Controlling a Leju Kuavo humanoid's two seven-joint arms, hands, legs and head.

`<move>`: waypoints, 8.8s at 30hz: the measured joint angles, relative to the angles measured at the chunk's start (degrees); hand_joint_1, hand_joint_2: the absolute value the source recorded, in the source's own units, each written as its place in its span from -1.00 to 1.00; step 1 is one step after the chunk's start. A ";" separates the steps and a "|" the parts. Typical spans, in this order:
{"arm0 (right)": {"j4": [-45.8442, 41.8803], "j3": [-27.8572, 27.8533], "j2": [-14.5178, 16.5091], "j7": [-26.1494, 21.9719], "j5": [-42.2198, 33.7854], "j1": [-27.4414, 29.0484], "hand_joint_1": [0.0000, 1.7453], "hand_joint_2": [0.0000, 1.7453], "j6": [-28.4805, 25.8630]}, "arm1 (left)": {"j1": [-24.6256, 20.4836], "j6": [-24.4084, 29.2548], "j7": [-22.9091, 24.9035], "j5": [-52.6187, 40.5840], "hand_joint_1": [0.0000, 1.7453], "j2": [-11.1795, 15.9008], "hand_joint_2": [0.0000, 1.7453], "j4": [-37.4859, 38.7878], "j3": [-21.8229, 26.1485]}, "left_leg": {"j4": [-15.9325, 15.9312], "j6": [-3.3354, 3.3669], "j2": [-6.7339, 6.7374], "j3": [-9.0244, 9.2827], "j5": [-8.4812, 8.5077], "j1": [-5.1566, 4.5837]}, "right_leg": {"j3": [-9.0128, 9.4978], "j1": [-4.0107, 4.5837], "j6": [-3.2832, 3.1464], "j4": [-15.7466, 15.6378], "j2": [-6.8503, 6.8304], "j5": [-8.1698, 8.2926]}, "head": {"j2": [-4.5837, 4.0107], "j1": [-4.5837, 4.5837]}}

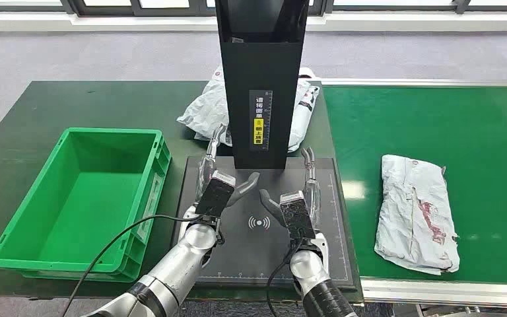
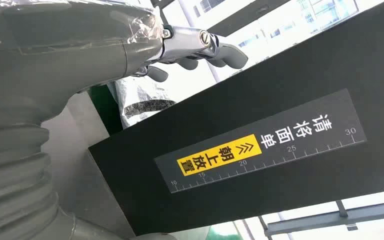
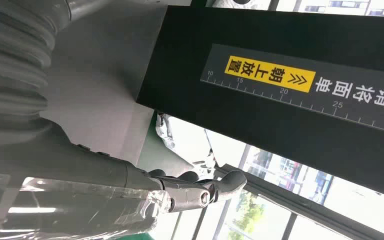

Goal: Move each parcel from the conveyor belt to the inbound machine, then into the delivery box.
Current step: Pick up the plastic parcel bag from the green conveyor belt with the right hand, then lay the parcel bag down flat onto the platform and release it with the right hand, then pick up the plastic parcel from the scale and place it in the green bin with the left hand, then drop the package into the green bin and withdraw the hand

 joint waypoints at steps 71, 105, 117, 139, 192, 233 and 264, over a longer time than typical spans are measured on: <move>31.33 -30.17 -14.42 52.58 67.31 -13.39 1.00 1.00 11.11 | -1.00 -0.99 0.00 1.01 -1.00 -0.02 1.00 2.85 0.89 | 0.02 0.03 0.07 0.14 -0.02 -0.01 | 0.09 0.01 0.01 -0.05 0.05 0.01 | 0.01 0.00; -4.29 -34.53 -1.27 4.94 46.60 -1.10 1.00 1.00 -6.54 | 0.73 1.99 0.00 -1.14 -1.00 0.97 1.00 -0.40 5.77 | -0.02 0.03 -0.07 -0.09 0.11 0.03 | -0.08 0.04 -0.04 0.12 -0.08 0.04 | 0.01 0.00; -16.91 -16.00 0.56 16.19 46.09 2.65 1.00 1.00 -4.47 | -1.35 -0.37 1.39 -2.11 -1.00 0.92 1.00 -0.92 7.76 | 0.00 0.02 -0.01 -0.10 0.13 0.02 | -0.13 0.00 -0.02 0.12 -0.01 0.08 | 0.01 0.00; -10.06 5.27 -5.56 24.13 35.62 -0.34 -1.00 1.00 23.14 | -4.56 -5.62 6.88 -4.17 -1.00 1.83 1.00 -2.81 7.76 | 0.00 -0.01 -0.02 -0.17 0.14 0.02 | -0.21 0.01 -0.03 0.13 -0.02 0.07 | 0.01 0.00; -21.20 -15.17 -3.08 -3.90 18.63 8.15 -1.00 1.00 -6.44 | 5.81 -16.08 20.50 -33.02 1.00 8.75 1.00 4.61 -2.38 | 0.00 0.03 -0.08 -0.09 0.11 -0.01 | -0.05 -0.02 -0.01 0.08 -0.11 0.05 | 0.01 0.00; -24.70 -19.97 -1.20 -2.52 21.22 10.22 -1.00 1.00 -6.44 | 0.47 9.42 34.45 -71.89 1.00 16.11 1.00 -23.62 31.87 | 0.00 -0.10 0.00 -0.26 0.38 0.03 | -0.34 0.07 -0.12 0.21 0.00 0.25 | 0.00 0.00; -28.56 -20.13 -1.37 2.14 21.58 14.46 -1.00 1.00 -6.43 | 1.28 9.08 29.29 -45.13 -1.00 23.32 1.00 -11.69 38.71 | 0.01 -0.14 0.06 -0.32 0.37 0.01 | -0.48 0.13 -0.17 0.19 0.05 0.25 | 0.01 0.00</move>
